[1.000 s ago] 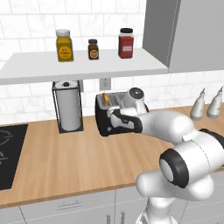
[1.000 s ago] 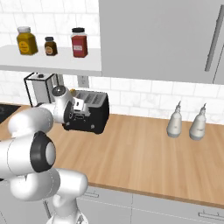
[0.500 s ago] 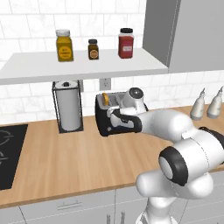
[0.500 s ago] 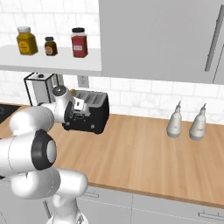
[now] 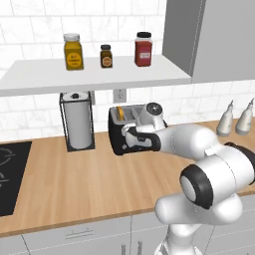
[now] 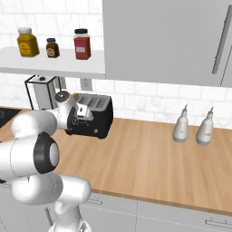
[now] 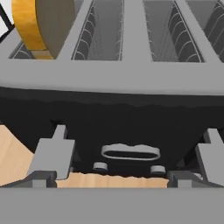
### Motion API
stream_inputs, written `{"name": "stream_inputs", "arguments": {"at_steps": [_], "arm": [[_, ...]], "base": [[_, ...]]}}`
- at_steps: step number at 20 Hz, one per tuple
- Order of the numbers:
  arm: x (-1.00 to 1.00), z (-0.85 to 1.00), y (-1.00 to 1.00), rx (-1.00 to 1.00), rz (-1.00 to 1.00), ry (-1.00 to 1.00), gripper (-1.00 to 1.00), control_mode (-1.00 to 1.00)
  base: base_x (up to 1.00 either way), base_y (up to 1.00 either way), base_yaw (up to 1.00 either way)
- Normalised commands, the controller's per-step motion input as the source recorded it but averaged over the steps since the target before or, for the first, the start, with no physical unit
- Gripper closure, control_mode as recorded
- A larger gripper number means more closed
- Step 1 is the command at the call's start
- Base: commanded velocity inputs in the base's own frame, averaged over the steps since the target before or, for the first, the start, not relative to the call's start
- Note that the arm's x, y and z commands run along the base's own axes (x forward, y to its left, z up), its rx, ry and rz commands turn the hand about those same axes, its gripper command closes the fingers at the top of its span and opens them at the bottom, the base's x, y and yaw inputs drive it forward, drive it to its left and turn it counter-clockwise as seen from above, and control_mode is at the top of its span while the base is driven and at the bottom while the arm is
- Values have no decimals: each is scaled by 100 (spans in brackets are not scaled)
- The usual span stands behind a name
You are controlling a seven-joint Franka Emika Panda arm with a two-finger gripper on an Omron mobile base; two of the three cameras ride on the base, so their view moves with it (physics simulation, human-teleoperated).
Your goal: Start the toaster. Once the lever pops up, take the bread to the plate on the dining counter.
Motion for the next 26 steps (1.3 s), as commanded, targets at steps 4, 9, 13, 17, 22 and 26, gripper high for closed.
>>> {"name": "stream_inputs", "arguments": {"at_steps": [4,9,13,17,22,26], "arm": [[3,-9,0,0,0,0,-100,-100],[0,-16,0,0,0,0,-100,-100],[0,-15,0,0,0,0,-100,-100],[0,-14,0,0,0,0,-100,-100],[4,-18,1,0,0,0,-100,-100],[4,-19,1,0,0,0,-100,-100]], "base": [[0,0,0],[0,0,0],[0,0,0],[0,0,0],[0,0,0],[0,0,0]]}}
